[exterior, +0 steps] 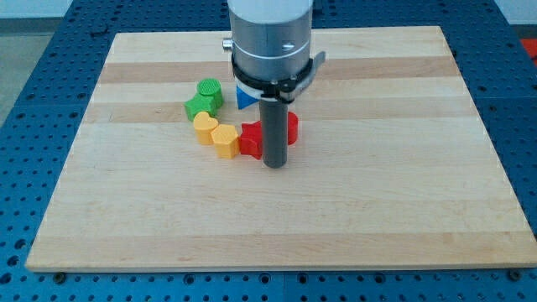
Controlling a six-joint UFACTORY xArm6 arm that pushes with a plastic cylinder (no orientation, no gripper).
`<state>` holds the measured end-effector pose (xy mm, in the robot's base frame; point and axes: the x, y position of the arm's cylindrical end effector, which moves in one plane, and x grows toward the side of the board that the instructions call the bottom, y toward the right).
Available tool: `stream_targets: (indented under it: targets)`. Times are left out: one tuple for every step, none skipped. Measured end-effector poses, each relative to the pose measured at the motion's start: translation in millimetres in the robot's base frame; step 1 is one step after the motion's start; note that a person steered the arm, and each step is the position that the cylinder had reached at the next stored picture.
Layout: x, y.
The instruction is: Point at the blue cube
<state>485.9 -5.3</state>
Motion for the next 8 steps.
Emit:
stream_targets:
  targets:
    - [3,41]
    - [-19,88]
    - [-63,125]
    - [-125,134]
    - [-178,122]
    - [-208,115]
    - [-212,87]
    - [-212,57]
